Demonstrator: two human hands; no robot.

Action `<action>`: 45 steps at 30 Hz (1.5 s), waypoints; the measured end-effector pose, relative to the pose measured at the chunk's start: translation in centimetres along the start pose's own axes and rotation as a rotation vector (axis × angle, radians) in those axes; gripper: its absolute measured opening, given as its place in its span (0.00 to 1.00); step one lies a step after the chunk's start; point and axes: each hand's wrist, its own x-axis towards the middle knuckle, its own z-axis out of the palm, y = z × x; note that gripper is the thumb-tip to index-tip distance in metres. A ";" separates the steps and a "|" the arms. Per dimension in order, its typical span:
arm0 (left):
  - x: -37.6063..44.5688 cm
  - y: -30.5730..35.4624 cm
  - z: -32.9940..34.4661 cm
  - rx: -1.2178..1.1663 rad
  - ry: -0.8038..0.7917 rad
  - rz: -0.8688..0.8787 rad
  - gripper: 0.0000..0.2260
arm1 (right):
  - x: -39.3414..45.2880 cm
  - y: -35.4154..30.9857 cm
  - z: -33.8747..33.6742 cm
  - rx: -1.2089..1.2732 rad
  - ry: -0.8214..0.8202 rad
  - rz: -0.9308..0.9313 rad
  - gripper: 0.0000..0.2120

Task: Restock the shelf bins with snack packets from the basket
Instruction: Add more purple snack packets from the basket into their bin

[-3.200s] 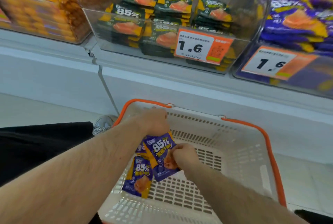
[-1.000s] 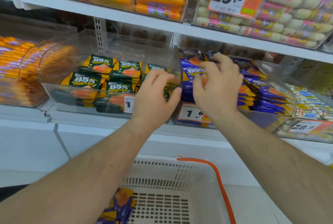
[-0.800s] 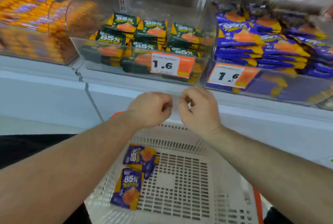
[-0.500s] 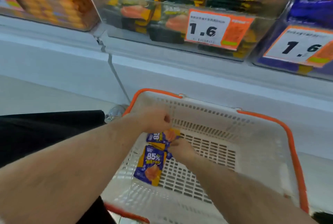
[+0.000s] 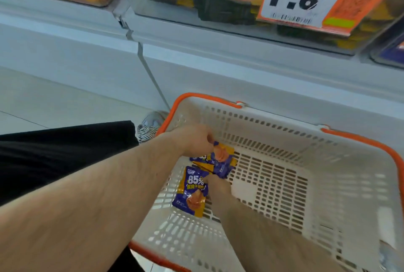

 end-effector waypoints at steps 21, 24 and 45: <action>-6.1 13.1 -2.2 -0.756 0.205 0.264 0.05 | -23.0 -14.3 -17.4 -0.378 0.257 -0.904 0.07; -7.9 15.5 -3.0 -0.868 0.298 0.383 0.06 | -26.5 -14.3 -19.3 -0.517 0.337 -1.114 0.11; -7.3 24.4 -12.1 -0.174 1.014 0.536 0.26 | -40.0 -24.1 -29.8 -0.540 0.975 -1.221 0.29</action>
